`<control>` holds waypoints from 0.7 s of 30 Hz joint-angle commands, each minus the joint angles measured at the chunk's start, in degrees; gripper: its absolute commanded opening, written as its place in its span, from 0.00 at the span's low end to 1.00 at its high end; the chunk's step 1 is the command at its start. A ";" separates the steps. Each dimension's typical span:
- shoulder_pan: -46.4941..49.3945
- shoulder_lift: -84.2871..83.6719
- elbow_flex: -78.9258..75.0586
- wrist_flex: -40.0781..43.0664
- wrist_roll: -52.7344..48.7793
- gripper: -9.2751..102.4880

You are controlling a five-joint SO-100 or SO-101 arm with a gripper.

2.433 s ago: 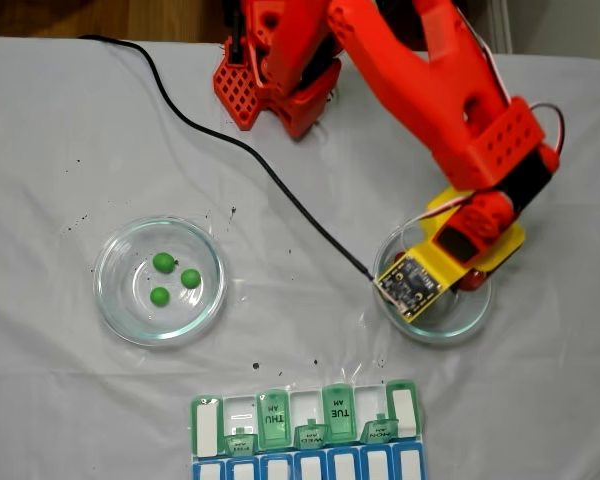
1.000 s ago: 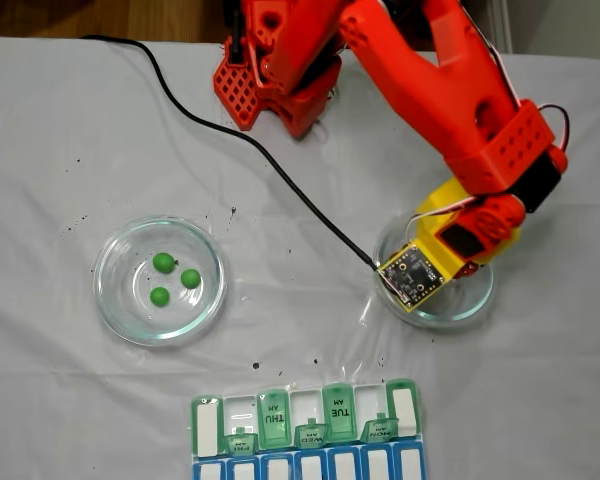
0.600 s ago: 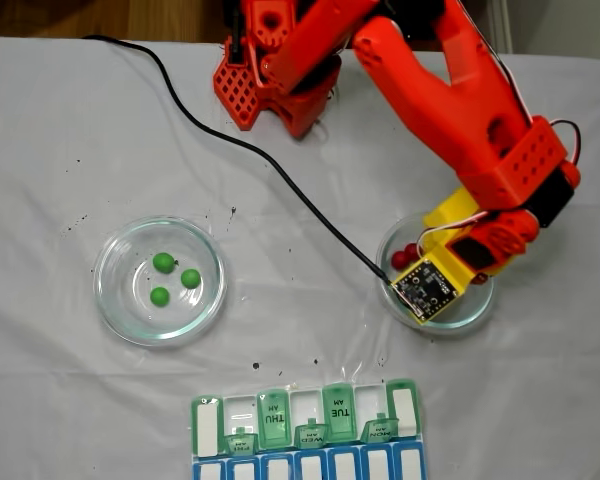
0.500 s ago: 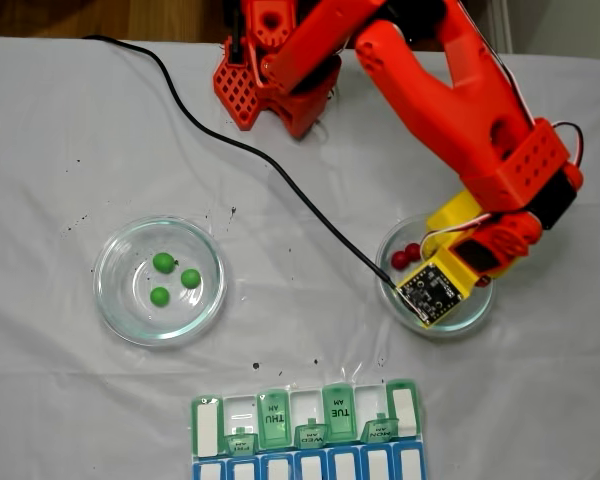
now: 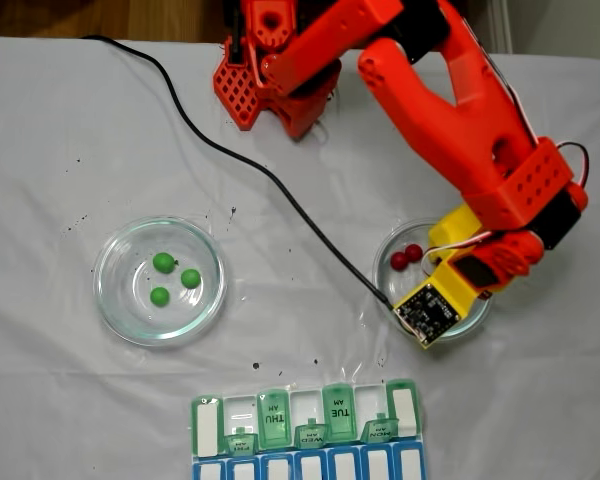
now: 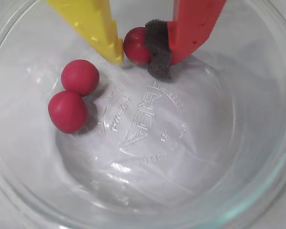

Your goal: Sort medicines into box.

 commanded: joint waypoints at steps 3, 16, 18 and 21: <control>3.69 9.49 -6.42 0.18 -4.22 0.08; 12.92 14.06 -17.14 5.71 -7.29 0.08; 14.33 13.71 -18.11 6.42 -7.91 0.08; 16.70 15.21 -17.14 4.31 -8.70 0.08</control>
